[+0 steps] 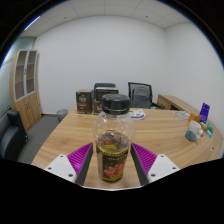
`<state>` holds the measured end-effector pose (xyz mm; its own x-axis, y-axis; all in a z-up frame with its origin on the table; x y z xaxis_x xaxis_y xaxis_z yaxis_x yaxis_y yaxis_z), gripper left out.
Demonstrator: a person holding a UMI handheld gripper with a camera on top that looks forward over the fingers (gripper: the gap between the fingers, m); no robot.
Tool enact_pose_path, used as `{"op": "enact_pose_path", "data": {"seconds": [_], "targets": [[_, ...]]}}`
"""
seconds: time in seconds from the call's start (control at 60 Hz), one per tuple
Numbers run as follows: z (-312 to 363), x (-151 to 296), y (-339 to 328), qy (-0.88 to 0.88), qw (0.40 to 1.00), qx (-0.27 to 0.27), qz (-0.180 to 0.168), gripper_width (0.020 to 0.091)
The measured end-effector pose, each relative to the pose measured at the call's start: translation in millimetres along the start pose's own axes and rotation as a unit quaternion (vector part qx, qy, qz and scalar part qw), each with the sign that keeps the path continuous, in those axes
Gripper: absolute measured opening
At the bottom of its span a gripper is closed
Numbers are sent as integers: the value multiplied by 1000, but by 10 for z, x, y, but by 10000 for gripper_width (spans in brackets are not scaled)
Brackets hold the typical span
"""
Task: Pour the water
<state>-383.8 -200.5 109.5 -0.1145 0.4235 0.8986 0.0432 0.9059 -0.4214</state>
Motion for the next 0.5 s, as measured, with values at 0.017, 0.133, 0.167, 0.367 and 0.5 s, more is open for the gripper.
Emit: {"op": "enact_pose_path", "data": {"seconds": [0.017,0.133,0.167,0.367,0.5], "targets": [[4,6,55,-2,1000,0,-5,716],[-13,36,143,-9,1000,2,-25,524],[-10,37,150,-9,1000,7,-28,497],[-35,78,164,-8,999,21,-33,366],[-196,338,49,38,997,51,-40,366]]}}
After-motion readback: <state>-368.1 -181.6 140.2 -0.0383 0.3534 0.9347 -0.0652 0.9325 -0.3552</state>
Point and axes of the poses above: the point between the fingertips, and its own axes, seen from behind it with the camera up: z to the left, x up, y forward, the way the camera looks, the point moved 5 cm from there along -y, backward, against the way the camera looks, and after that the axes turned 5 degrees about -y, right-handed, at the moved point
